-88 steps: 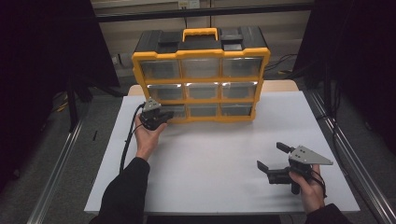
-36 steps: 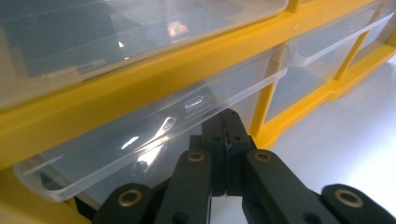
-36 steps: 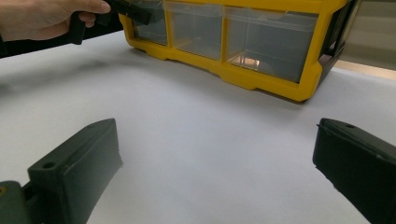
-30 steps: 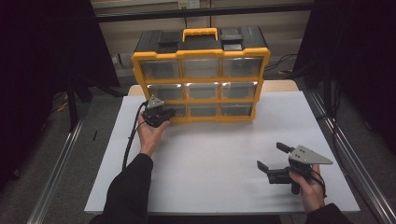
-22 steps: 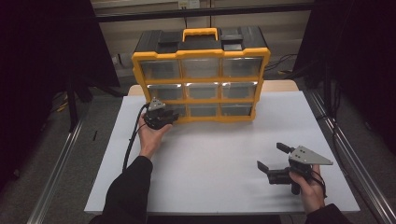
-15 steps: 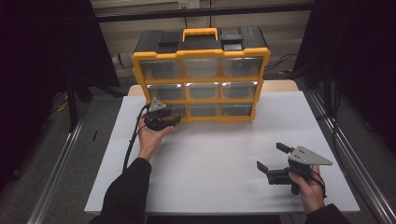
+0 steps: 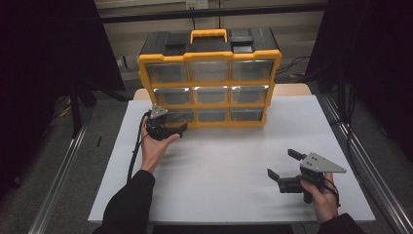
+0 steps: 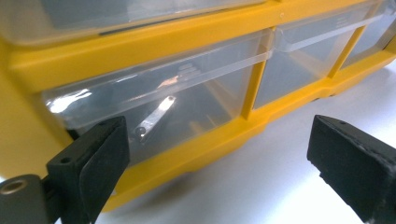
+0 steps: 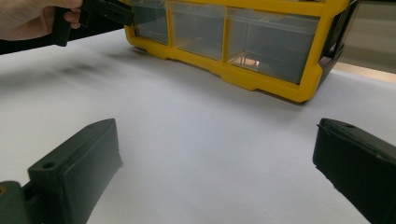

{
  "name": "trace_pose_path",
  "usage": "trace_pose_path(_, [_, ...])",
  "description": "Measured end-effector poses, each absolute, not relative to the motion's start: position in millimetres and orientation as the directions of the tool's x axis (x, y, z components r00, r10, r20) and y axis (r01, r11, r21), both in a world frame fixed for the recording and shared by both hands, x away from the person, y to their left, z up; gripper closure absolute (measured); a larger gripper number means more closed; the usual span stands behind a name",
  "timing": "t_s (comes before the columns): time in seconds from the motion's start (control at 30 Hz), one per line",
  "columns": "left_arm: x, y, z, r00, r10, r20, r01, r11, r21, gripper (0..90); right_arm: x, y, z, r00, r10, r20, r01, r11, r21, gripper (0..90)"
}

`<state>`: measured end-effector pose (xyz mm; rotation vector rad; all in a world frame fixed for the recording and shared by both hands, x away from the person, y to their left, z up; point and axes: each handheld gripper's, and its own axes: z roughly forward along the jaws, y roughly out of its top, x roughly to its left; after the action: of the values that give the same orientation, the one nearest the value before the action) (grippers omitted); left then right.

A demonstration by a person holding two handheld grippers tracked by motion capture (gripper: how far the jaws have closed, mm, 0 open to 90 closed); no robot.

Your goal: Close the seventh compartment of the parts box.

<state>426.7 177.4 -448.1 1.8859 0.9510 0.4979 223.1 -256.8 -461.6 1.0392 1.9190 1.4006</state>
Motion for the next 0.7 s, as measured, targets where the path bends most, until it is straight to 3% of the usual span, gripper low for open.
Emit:
trace_pose_path(0.27, [415.8,184.0,-441.8,0.619,0.782,-0.075,0.395,-0.227,0.89,4.2,223.2,-256.5,-461.7,-0.552,0.834,0.018,0.271,0.159,0.949,0.4])
trace_pose_path(0.4, [404.6,189.5,-439.0,0.624,0.781,-0.01,0.345,-0.264,0.901,4.3,223.1,-256.4,-461.7,-0.552,0.834,0.017,0.27,0.159,0.95,0.4])
trace_pose_path(0.7, [387.2,193.0,-436.9,0.632,0.775,-0.004,0.302,-0.241,0.922,4.3,222.9,-256.8,-461.6,-0.55,0.835,0.02,0.271,0.156,0.95,0.4])
